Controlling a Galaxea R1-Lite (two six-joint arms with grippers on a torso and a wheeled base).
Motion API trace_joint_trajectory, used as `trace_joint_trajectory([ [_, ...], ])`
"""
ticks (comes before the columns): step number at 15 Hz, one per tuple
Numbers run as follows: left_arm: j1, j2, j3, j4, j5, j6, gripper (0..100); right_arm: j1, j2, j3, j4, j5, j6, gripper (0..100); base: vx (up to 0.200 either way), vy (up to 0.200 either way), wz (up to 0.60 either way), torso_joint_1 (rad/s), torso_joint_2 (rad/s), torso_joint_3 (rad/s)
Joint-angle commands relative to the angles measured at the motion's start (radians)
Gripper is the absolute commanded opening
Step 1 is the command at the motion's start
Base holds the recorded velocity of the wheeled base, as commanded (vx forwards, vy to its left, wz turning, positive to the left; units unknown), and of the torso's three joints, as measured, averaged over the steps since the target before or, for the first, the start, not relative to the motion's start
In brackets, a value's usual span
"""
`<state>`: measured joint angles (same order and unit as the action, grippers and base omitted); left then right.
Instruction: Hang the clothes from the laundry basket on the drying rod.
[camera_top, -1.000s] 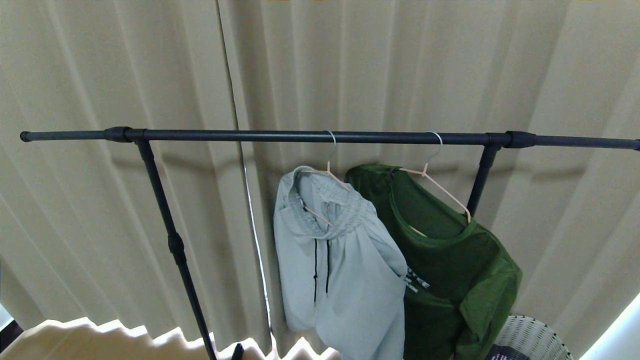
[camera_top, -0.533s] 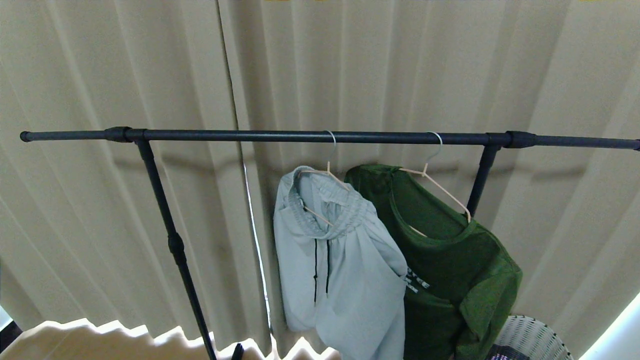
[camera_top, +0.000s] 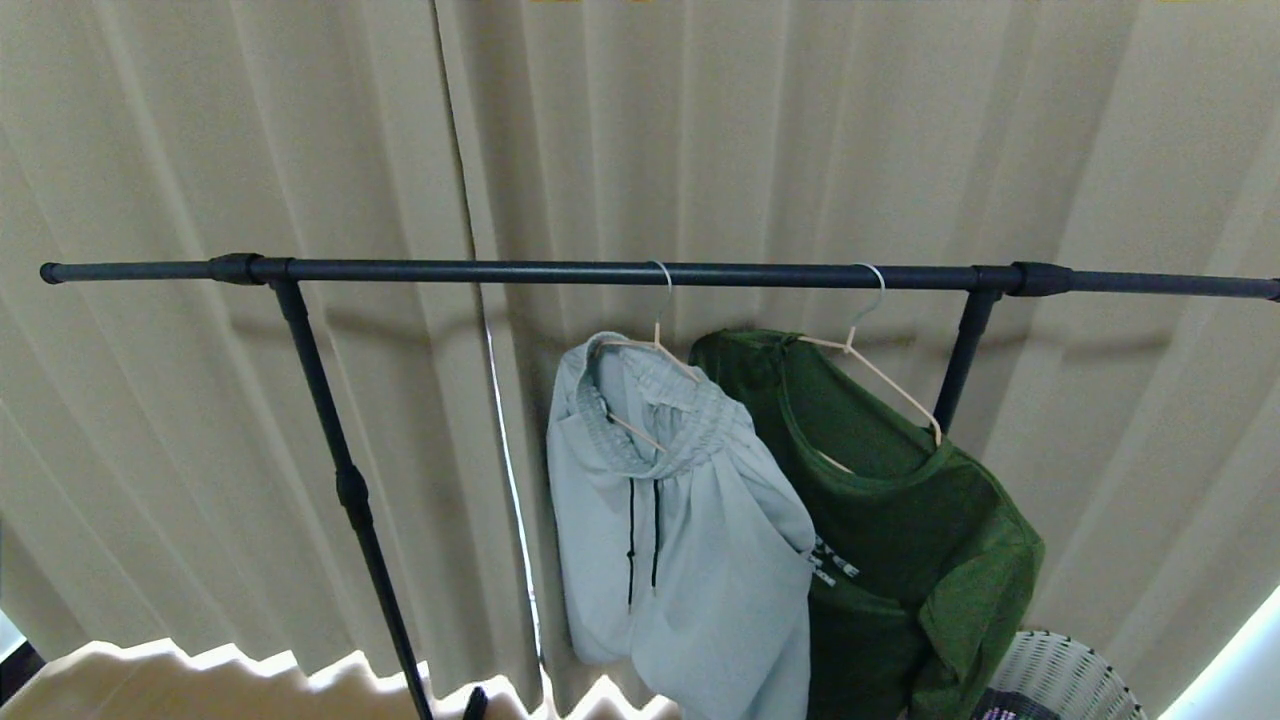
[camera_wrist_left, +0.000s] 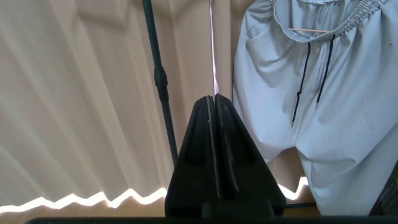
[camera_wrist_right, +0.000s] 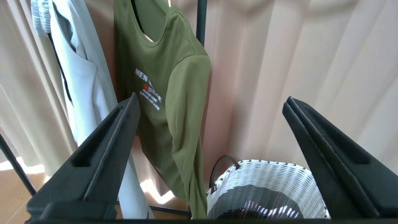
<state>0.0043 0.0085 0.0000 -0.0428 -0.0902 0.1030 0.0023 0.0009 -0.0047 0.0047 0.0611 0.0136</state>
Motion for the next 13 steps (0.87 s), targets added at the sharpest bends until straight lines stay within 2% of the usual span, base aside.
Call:
trace_joint_trajectory([
  [1, 0.002, 0.001, 0.000, 0.000, 0.000, 0.000, 0, 0.001, -0.001, 0.000, 0.000, 0.000, 0.000, 100, 0.000, 0.000, 0.00, 0.000, 0.00, 0.000],
  [13, 0.000, 0.001, 0.000, 0.000, 0.000, 0.000, 0, 0.001, -0.001, 0.000, 0.000, -0.003, 0.002, 100, 0.000, 0.000, 0.00, 0.000, 0.00, 0.000],
])
